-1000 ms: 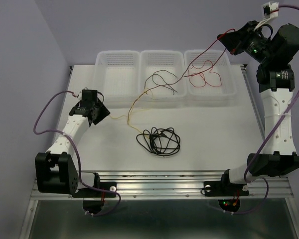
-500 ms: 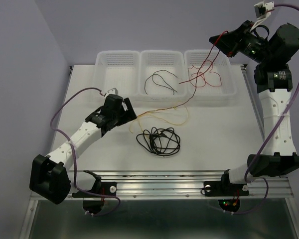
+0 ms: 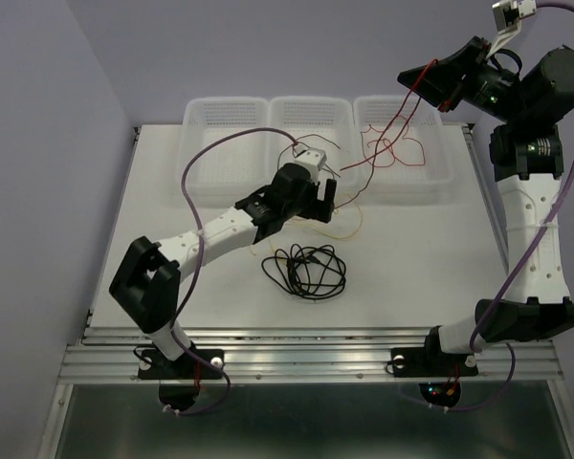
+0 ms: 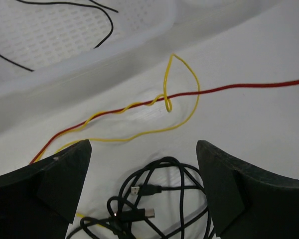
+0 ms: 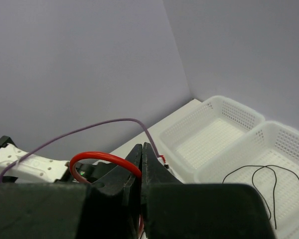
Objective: Untangle the cables
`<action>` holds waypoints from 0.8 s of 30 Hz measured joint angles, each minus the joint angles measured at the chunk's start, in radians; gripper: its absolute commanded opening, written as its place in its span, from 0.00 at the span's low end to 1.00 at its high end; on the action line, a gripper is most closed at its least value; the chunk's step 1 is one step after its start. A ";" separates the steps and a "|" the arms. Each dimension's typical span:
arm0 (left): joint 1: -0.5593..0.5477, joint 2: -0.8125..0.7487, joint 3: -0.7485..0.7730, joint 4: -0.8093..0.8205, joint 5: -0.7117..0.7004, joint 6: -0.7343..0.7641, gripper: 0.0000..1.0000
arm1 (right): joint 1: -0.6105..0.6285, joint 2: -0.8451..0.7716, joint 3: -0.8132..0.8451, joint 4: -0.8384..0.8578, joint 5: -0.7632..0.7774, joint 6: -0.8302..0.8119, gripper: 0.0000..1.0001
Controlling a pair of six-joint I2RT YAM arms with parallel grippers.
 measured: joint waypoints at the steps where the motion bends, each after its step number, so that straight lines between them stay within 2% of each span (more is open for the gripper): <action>1: -0.003 0.043 0.033 0.008 0.000 0.015 0.99 | 0.000 0.001 0.000 0.003 -0.007 0.012 0.01; 8: 0.001 0.260 0.214 0.038 0.003 0.053 0.98 | 0.009 0.001 0.001 0.045 -0.033 0.060 0.01; 10: 0.002 0.281 0.226 0.039 0.009 0.058 0.94 | 0.012 0.001 0.001 0.048 -0.034 0.068 0.01; 14: 0.002 0.328 0.271 0.041 0.039 0.062 0.74 | 0.012 0.001 0.001 0.055 -0.035 0.076 0.01; 15: 0.001 0.338 0.280 0.042 0.046 0.062 0.64 | 0.012 0.001 0.001 0.059 -0.035 0.076 0.01; 16: 0.002 0.350 0.288 0.042 0.054 0.062 0.60 | 0.012 0.001 0.001 0.060 -0.035 0.076 0.01; 20: 0.001 0.372 0.290 0.036 0.072 0.056 0.57 | 0.012 0.001 0.000 0.061 -0.032 0.075 0.01; 22: 0.002 0.378 0.290 0.029 0.076 0.056 0.51 | 0.012 0.001 0.000 0.061 -0.031 0.074 0.01; 24: 0.002 0.381 0.290 0.024 0.076 0.053 0.29 | 0.012 0.001 0.001 0.061 -0.029 0.074 0.01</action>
